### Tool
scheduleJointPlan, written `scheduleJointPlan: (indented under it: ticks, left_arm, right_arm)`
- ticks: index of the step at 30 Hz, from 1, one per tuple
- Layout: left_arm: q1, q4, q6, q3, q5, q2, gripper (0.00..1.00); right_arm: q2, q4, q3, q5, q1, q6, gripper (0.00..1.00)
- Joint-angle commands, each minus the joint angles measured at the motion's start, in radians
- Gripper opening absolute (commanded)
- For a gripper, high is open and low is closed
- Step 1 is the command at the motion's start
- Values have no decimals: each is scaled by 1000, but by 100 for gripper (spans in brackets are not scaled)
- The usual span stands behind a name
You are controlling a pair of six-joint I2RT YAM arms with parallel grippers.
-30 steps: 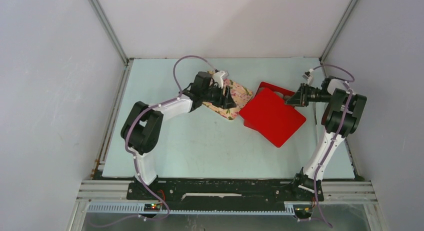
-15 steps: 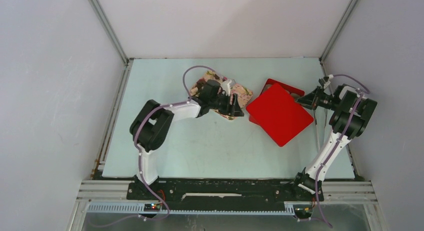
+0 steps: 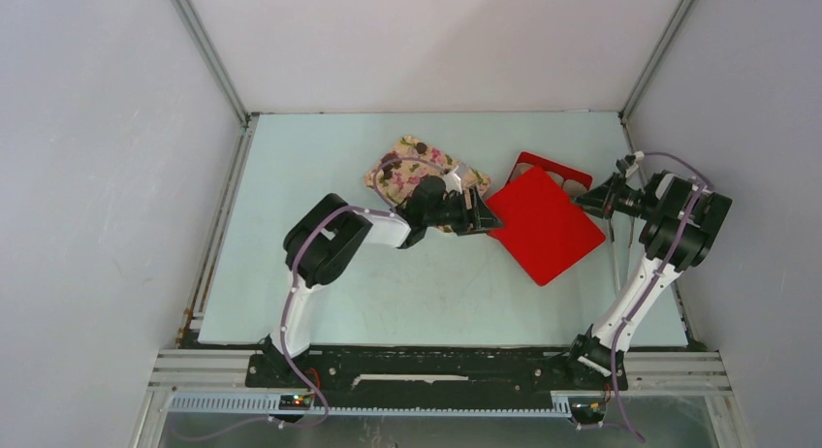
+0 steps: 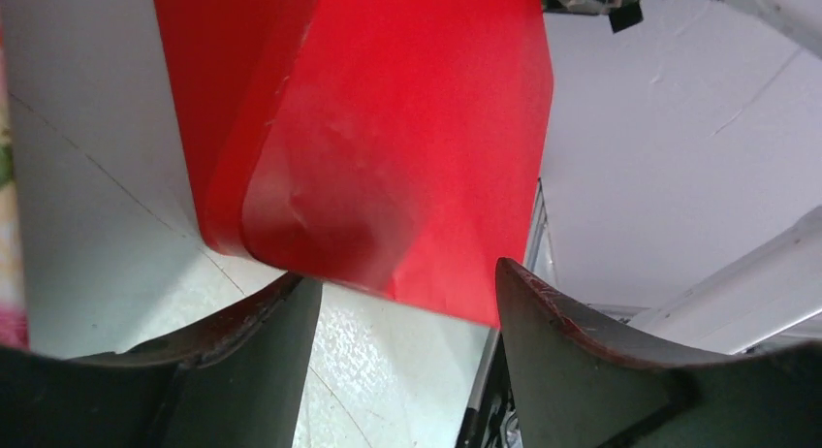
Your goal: Pack the chocolate
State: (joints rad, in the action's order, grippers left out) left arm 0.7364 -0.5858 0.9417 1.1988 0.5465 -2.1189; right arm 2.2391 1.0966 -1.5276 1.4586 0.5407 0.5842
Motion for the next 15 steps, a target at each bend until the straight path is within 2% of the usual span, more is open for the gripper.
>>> scheduleJointPlan:
  ticks: [1,10,15]
  left_arm:
    - [25,-174,190,38,9,-77,70]
    - [26,-178,175,26,-3,-68,66]
    - [6,-189,157,-17,23,5,62]
  right_arm:
    - [-79,-379,143,-125,-18,-363,22]
    - [-84,-424,163,-201,-29,-424,28]
    - [-125,-419,194,-222,-20,-426,29]
